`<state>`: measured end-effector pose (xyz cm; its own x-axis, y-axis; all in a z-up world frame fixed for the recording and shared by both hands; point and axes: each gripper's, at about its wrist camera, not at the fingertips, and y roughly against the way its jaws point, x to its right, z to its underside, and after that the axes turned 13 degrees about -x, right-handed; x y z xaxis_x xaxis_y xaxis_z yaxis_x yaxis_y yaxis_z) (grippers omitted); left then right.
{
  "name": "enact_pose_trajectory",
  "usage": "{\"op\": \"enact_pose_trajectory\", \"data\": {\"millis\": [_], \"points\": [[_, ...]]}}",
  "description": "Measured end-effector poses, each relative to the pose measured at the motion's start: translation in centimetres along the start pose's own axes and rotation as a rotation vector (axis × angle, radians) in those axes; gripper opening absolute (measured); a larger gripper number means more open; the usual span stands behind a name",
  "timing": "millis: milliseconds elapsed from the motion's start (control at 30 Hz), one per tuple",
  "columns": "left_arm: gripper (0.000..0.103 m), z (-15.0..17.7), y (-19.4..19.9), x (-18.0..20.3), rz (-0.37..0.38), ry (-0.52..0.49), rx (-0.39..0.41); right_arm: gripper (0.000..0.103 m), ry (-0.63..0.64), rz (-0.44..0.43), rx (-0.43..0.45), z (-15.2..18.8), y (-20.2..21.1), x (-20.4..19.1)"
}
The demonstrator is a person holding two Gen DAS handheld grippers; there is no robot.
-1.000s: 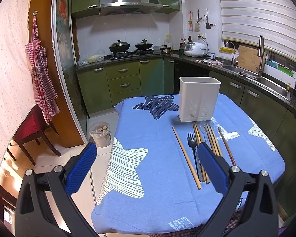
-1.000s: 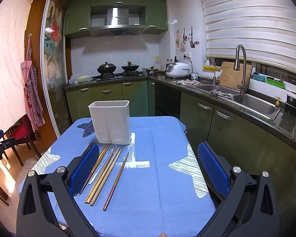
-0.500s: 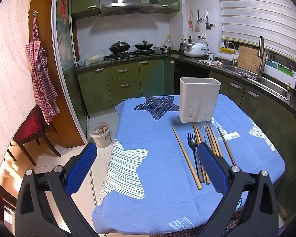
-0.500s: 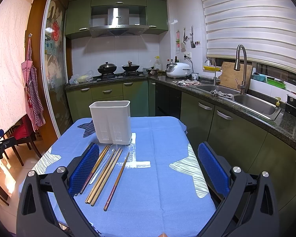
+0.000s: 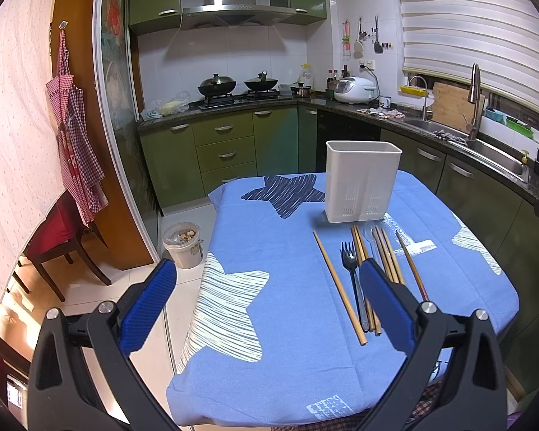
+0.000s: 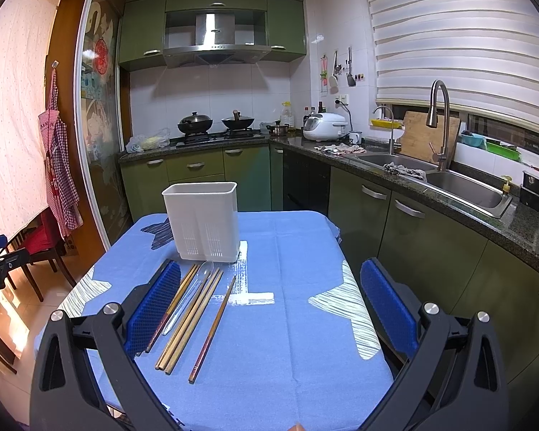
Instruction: Organize utensils
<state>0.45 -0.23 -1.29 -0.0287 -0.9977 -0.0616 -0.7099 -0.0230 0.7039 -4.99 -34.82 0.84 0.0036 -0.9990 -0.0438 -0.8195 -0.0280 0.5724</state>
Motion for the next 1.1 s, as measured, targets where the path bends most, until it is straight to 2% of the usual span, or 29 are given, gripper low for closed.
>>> {"op": "enact_pose_trajectory", "data": {"millis": [833, 1033, 1100], "points": [[0.097, -0.1, -0.1, -0.1, 0.001, -0.004, -0.004, 0.099, 0.001, -0.001, -0.012, 0.3, -0.6, -0.5], [0.097, -1.1, -1.6, 0.4, 0.041, -0.037, -0.052, 0.099, 0.031, -0.009, -0.057, -0.9, -2.0, -0.6], [0.097, -2.2, -3.0, 1.0, 0.071, -0.058, -0.093, 0.099, 0.013, -0.024, -0.105, -1.8, -3.7, -0.1]]}}
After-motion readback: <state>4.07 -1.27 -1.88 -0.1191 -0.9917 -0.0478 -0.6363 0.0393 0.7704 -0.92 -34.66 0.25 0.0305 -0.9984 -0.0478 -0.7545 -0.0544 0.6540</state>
